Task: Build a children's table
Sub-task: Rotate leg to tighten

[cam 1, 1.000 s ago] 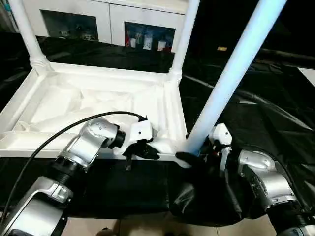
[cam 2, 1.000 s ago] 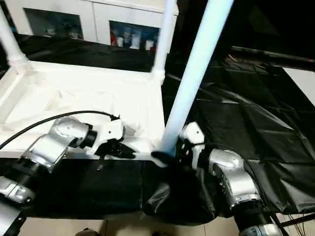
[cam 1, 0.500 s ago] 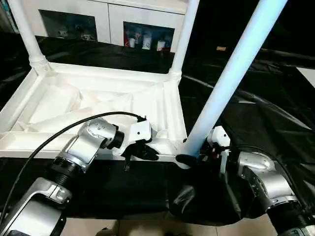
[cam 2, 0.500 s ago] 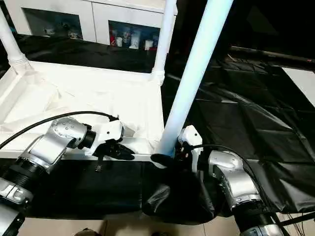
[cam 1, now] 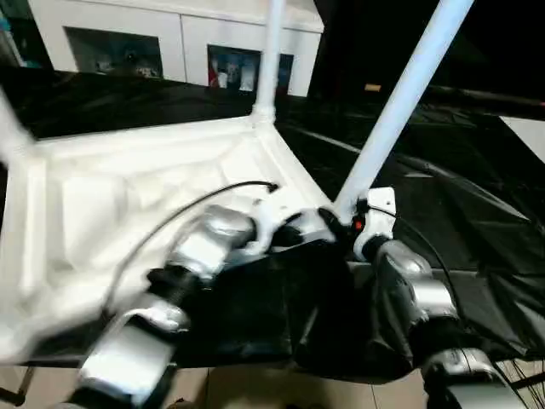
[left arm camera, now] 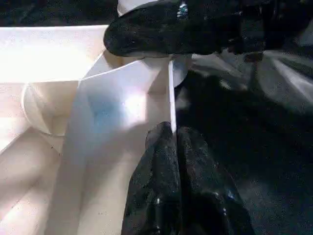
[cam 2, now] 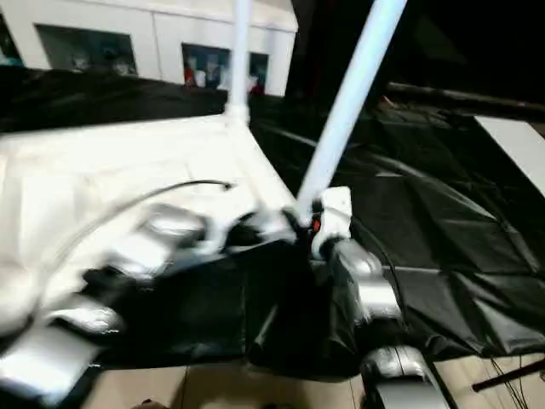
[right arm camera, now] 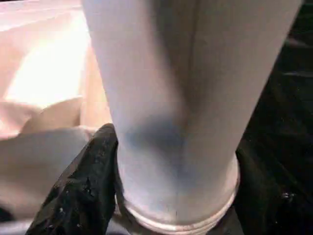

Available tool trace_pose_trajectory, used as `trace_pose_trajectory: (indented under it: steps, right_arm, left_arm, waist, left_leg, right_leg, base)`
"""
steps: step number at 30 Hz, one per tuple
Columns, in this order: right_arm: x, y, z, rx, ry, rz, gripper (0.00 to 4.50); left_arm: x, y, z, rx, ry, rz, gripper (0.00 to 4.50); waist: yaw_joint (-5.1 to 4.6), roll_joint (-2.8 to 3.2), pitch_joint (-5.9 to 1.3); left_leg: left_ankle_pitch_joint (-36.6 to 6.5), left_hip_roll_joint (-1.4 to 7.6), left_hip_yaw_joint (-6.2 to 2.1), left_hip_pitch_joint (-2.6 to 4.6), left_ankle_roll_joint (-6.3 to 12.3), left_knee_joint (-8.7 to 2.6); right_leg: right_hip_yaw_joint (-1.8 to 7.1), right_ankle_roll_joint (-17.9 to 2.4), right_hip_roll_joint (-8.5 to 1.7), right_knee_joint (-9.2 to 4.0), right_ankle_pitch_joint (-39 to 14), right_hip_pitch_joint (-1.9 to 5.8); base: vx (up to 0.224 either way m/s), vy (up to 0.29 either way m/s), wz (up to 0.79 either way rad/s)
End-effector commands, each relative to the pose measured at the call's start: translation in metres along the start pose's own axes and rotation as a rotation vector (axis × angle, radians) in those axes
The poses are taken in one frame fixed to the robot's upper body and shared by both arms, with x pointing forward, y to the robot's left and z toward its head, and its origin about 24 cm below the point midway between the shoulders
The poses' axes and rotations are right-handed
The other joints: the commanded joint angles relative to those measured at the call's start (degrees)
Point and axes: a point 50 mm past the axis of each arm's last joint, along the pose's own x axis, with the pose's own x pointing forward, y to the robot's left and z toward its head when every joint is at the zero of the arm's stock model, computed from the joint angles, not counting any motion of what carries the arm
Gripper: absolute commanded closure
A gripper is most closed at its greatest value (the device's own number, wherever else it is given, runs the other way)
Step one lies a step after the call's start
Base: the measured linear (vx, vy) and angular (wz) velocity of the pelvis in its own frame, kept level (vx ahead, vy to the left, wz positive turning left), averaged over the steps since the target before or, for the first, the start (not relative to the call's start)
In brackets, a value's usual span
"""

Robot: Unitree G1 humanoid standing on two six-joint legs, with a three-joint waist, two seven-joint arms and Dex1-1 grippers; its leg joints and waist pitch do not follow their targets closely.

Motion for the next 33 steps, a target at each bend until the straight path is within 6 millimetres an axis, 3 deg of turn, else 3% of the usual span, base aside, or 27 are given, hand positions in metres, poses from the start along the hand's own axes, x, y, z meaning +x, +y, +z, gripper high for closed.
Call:
trace_pose_trajectory:
  steps: [1, 4, 6, 9, 11, 14, 16, 19, 20, 22, 26, 27, 29, 33]
  right_arm:
    - [0.003, 0.015, -0.015, 0.013, 0.055, 0.044, 1.81]
    - [0.004, 0.019, -0.013, 0.018, 0.04, 0.082, 1.81]
    - [0.003, 0.022, -0.01, 0.028, 0.018, 0.14, 1.25]
    - [-0.001, 0.021, -0.008, -0.005, 0.001, 0.211, 1.06]
    - [-0.009, 0.017, -0.006, -0.059, 0.008, 0.311, 0.67]
    - [-0.015, 0.014, -0.006, -0.09, 0.018, 0.367, 0.67]
    - [-0.037, 0.003, -0.008, -0.206, 0.054, 0.533, 0.67]
    - [-0.05, -0.004, -0.008, -0.271, 0.079, 0.612, 0.67]
    - [-0.053, -0.006, -0.008, -0.283, 0.083, 0.626, 0.67]
    - [-0.063, -0.01, -0.006, -0.341, 0.1, 0.687, 0.67]
    - [-0.071, -0.009, -0.008, -0.35, 0.133, 0.755, 0.67]
    - [-0.073, -0.008, -0.008, -0.348, 0.134, 0.766, 0.67]
    - [-0.074, -0.005, -0.008, -0.325, 0.129, 0.792, 0.67]
    - [-0.074, -0.001, -0.007, -0.296, 0.118, 0.812, 0.67]
  left_arm:
    - [0.006, -0.001, -0.002, -0.057, -0.021, 0.059, 4.5]
    - [0.006, -0.002, -0.002, -0.04, -0.019, 0.039, 4.5]
    - [0.005, -0.003, -0.005, -0.023, -0.013, 0.018, 4.5]
    - [0.001, -0.003, -0.007, -0.003, -0.01, -0.01, 4.5]
    - [-0.005, -0.002, -0.011, 0.03, -0.006, -0.055, 4.5]
    - [-0.008, -0.002, -0.014, 0.056, -0.001, -0.082, 4.5]
    - [-0.02, -0.002, -0.022, 0.118, 0.011, -0.187, 4.5]
    - [-0.031, -0.004, -0.03, 0.171, 0.019, -0.281, 4.5]
    - [-0.033, -0.005, -0.031, 0.179, 0.019, -0.312, 4.5]
    - [-0.047, -0.012, -0.038, 0.201, 0.035, -0.458, 4.5]
    - [-0.056, -0.013, -0.041, 0.213, 0.049, -0.497, 4.5]
    - [-0.057, -0.013, -0.041, 0.215, 0.049, -0.499, 4.5]
    - [-0.059, -0.012, -0.042, 0.214, 0.05, -0.497, 4.5]
    - [-0.061, -0.011, -0.044, 0.215, 0.054, -0.495, 4.5]
  waist:
    - [0.09, 0.0, -3.33]
    - [0.17, 0.0, -3.36]
    - [0.18, -0.03, -3.42]
    - [0.27, 0.0, -3.38]
    - [0.27, -0.08, -3.37]
    - [0.3, -0.12, -3.26]
    - [0.72, -0.12, -3.23]
    - [0.7, -0.07, -3.16]
    - [0.79, 0.05, -3.15]
    - [0.51, 0.39, -3.13]
    - [0.43, 0.38, -3.06]
    - [0.85, 0.51, -3.11]
    - [1.07, 0.35, -3.19]
    - [1.4, 0.19, -3.08]
  left_leg:
    - [-15.0, 1.34, -0.5, -0.1, 1.88, -4.06]
    - [-13.8, 1.46, -0.46, -0.25, 2.58, -4.13]
    - [-13.9, 1.48, -0.46, -0.27, 2.77, -4.12]
    - [-14.0, 1.55, -0.49, -0.41, 3.15, -4.19]
    - [-13.7, 1.59, -0.56, -0.69, 3.4, -4.21]
    - [-13.6, 1.62, -0.61, -0.68, 3.85, -4.29]
    - [-13.3, 1.7, -0.5, -0.43, 4.4, -4.25]
    - [-13.3, 1.8, -0.63, -0.79, 4.56, -4.5]
    - [-13.4, 1.82, -0.72, -0.62, 4.34, -4.55]
    - [-14.3, 2.13, -0.8, -0.42, 3.64, -4.66]
    - [-13.6, 2.26, -0.62, -0.34, 3.65, -4.69]
    - [-12.4, 2.25, -0.21, 0.32, 3.88, -4.4]
    - [-10.7, 2.14, -0.22, -0.11, 4.27, -4.38]
    - [-10.4, 1.97, -0.11, -0.08, 4.29, -4.28]
  right_leg:
    - [2.85, -6.6, -3.46, -5.21, -25.1, 2.15]
    - [2.88, -7.2, -3.35, -4.85, -22.4, 2.28]
    - [2.86, -7.5, -3.37, -4.81, -22.2, 2.38]
    - [2.87, -7.7, -3.51, -4.9, -22.5, 2.5]
    - [2.83, -7.4, -3.56, -4.94, -23.1, 2.75]
    - [2.86, -7.0, -3.6, -5.16, -24.2, 2.78]
    - [2.97, -6.4, -3.58, -5.41, -24.9, 2.74]
    - [2.98, -6.7, -3.57, -5.16, -24.2, 2.82]
    - [2.9, -6.7, -3.64, -5.24, -24.7, 2.75]
    - [3.03, -8.0, -3.72, -4.96, -23.8, 2.59]
    - [3.19, -10.3, -3.45, -4.33, -18.7, 2.58]
    - [3.36, -12.0, -3.31, -3.98, -14.7, 2.22]
    - [3.27, -12.5, -3.28, -3.46, -12.0, 2.78]
    - [3.29, -12.2, -3.42, -3.61, -12.7, 2.91]
  base:
    - [0.0, 0.0, 0.0]
    - [0.0, 0.0, 0.0]
    - [0.0, 0.0, 0.0]
    - [0.0, 0.0, 0.0]
    - [0.0, 0.0, 0.0]
    - [0.0, 0.0, 0.0]
    - [0.0, 0.0, 0.0]
    - [0.0, 0.0, 0.0]
    - [0.0, 0.0, 0.0]
    - [0.0, 0.0, 0.0]
    - [0.0, 0.0, 0.0]
    - [0.0, 0.0, 0.0]
    - [0.0, 0.0, 0.0]
    - [0.0, 0.0, 0.0]
